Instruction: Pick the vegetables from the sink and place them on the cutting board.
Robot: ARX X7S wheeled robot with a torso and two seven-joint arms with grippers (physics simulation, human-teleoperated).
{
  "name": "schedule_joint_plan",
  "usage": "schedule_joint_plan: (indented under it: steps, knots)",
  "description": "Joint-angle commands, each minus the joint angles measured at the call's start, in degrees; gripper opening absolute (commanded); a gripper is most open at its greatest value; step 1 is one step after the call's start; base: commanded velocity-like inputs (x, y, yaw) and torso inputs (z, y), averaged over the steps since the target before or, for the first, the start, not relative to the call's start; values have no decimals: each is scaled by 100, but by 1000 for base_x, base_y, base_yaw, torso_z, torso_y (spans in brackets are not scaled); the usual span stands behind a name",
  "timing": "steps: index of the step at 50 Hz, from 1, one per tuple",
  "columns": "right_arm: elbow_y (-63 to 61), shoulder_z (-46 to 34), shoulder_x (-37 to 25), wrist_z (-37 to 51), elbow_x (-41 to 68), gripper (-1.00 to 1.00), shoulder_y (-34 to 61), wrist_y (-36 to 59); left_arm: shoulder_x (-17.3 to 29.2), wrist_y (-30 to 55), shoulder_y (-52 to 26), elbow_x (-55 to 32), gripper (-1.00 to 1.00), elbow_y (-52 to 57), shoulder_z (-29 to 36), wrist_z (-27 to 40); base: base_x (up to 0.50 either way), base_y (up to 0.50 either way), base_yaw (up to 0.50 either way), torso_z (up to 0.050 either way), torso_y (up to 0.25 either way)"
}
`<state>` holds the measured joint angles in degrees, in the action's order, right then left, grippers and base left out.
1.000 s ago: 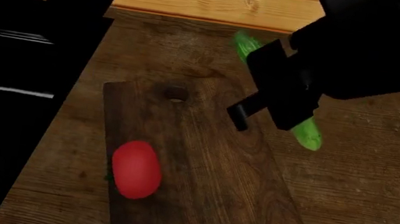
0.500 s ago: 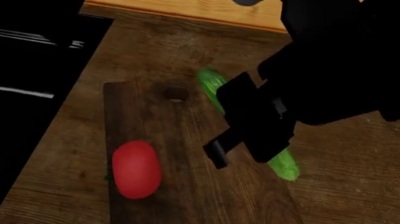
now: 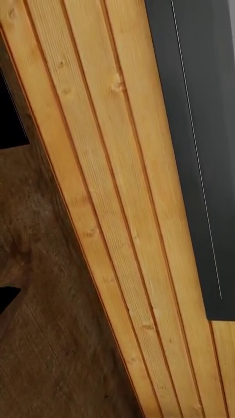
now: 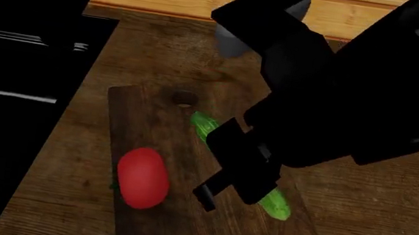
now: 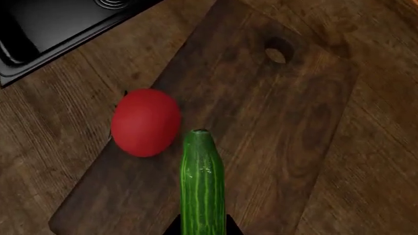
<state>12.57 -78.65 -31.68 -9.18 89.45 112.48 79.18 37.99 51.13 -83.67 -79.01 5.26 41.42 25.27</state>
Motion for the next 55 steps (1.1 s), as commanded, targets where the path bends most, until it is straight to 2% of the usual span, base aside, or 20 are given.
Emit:
schedule_joint_plan:
  steps: [1, 27, 55]
  knots:
    - [-49, -48, 14, 193, -21, -100, -273, -167, 15, -10, 40, 19, 100, 19, 25, -10, 0, 0, 0, 0, 0]
    - [-615, -20, -278, 1100, 739, -100, -833, -244, 17, 13, 40, -28, 100, 40, 38, 21, 0, 0, 0, 0, 0]
    - [-892, -68, -404, 1506, 1093, -100, -1157, -425, 28, 21, 35, -44, 100, 64, 54, 48, 0, 0, 0, 0, 0]
